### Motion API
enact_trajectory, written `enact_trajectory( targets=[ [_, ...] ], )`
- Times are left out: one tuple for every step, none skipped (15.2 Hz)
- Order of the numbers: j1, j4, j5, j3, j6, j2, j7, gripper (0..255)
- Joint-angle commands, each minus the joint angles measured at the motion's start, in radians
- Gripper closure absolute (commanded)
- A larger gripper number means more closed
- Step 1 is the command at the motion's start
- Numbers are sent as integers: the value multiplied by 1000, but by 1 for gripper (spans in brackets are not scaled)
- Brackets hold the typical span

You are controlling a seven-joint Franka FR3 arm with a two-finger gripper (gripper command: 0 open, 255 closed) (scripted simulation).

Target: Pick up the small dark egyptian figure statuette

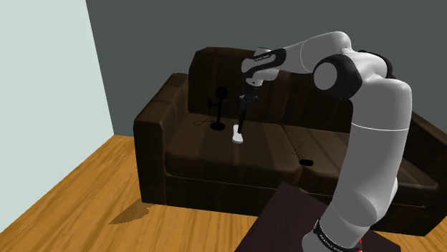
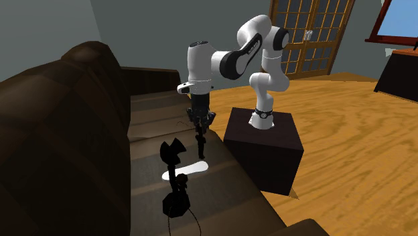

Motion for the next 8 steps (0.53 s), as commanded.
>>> enact_trajectory(
  targets=[
    [1,19,-5,-1,-26,-8,5,255],
    [0,28,-6,-2,-38,-11,7,255],
    [0,38,-8,-2,-51,-13,9,255],
    [0,49,-10,-3,-63,-16,11,255],
    [0,59,-11,-4,-75,-18,13,255],
    [0,70,-12,-4,-88,-20,15,255],
    [0,71,-13,-4,-90,-20,15,255],
    [0,72,-13,-4,-90,-20,15,255]
  ],
)
